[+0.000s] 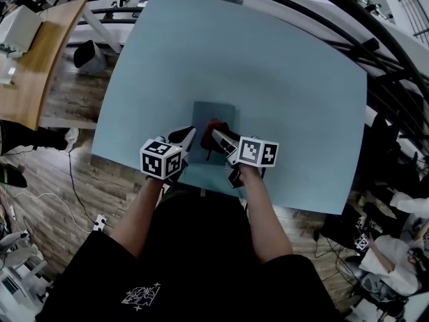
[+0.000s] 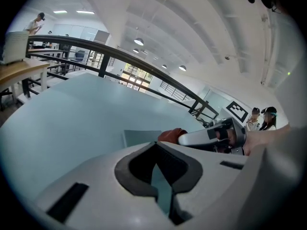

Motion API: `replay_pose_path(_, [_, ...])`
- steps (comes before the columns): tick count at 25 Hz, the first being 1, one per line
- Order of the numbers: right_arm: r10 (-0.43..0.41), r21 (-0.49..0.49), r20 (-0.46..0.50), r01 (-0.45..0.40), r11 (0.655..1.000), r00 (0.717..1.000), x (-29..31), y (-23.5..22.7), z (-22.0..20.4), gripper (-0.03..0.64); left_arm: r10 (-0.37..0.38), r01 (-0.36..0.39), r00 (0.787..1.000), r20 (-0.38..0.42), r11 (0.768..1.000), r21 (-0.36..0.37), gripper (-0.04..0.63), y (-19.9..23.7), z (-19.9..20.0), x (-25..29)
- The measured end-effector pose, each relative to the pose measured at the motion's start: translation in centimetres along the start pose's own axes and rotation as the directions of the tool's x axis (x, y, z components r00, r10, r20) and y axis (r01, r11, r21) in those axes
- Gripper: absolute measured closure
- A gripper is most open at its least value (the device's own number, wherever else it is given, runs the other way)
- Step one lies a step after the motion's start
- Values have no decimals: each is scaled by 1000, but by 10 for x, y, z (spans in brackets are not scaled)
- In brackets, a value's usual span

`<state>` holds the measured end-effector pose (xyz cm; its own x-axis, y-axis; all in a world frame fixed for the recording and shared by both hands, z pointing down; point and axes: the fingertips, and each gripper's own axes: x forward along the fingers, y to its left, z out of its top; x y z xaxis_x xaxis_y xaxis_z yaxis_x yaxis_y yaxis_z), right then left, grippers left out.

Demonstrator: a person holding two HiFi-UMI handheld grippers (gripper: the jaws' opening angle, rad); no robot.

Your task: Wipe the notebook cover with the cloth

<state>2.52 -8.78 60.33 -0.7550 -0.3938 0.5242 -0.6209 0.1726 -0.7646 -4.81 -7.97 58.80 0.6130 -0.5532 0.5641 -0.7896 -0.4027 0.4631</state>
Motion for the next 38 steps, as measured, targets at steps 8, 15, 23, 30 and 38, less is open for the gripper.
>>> replay_pose_path(8, [56, -3, -82, -57, 998, 995, 35, 28, -28, 474, 56, -56, 998, 12, 998, -21, 588, 21, -4, -25])
replay_pose_path(15, [44, 1, -117, -44, 999, 992, 54, 28, -41, 474, 64, -64, 998, 3, 997, -35, 588, 31, -14, -35])
replay_pose_path(23, [-6, 11, -104, 7, 1000, 995, 36, 3, -37, 474, 33, -33, 999, -25, 999, -15, 588, 18, -21, -25])
replay_pose_path(30, [-26, 38, -75, 28, 999, 997, 16, -16, -30, 474, -7, 7, 999, -52, 1000, 8, 588, -1, -21, -8])
replay_pose_path(38, [-57, 56, -41, 59, 997, 998, -4, -31, -26, 474, -52, 55, 996, -71, 998, 31, 588, -19, -20, 6])
